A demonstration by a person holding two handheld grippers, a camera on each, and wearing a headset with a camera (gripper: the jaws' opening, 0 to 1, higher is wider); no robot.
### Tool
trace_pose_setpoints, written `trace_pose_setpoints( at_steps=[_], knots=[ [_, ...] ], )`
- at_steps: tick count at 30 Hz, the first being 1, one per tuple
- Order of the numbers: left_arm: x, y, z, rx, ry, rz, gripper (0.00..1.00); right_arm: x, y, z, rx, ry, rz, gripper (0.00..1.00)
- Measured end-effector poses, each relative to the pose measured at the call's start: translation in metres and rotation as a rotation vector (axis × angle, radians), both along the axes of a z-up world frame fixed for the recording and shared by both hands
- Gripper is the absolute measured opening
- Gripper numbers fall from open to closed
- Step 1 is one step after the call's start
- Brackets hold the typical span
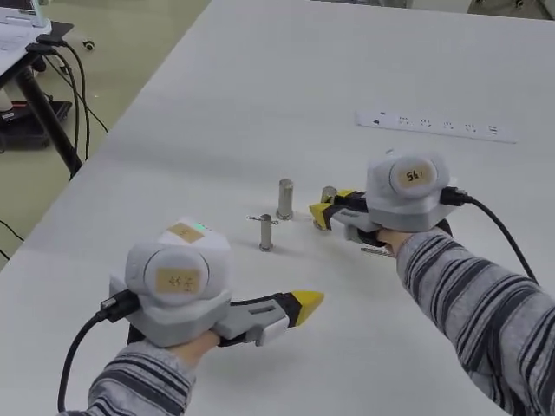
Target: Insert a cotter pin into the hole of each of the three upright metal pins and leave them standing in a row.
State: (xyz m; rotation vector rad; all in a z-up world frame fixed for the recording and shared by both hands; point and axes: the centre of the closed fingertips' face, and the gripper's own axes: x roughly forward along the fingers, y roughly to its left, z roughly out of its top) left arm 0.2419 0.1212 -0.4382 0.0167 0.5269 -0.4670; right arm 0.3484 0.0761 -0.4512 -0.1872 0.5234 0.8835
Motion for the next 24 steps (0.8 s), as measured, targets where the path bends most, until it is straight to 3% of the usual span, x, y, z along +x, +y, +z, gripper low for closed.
trace_pose_setpoints(
  at_steps=[9,24],
  knots=[
    [0.002,0.001,0.005,0.005,-0.018,-0.008,0.85,-0.041,-0.008,-0.005,-0.038,-0.005,0.059,0.09],
    [0.005,0.001,0.007,-0.006,-0.026,-0.010,0.83,-0.083,-0.033,-0.010,-0.045,0.013,0.026,0.09]
  ],
)
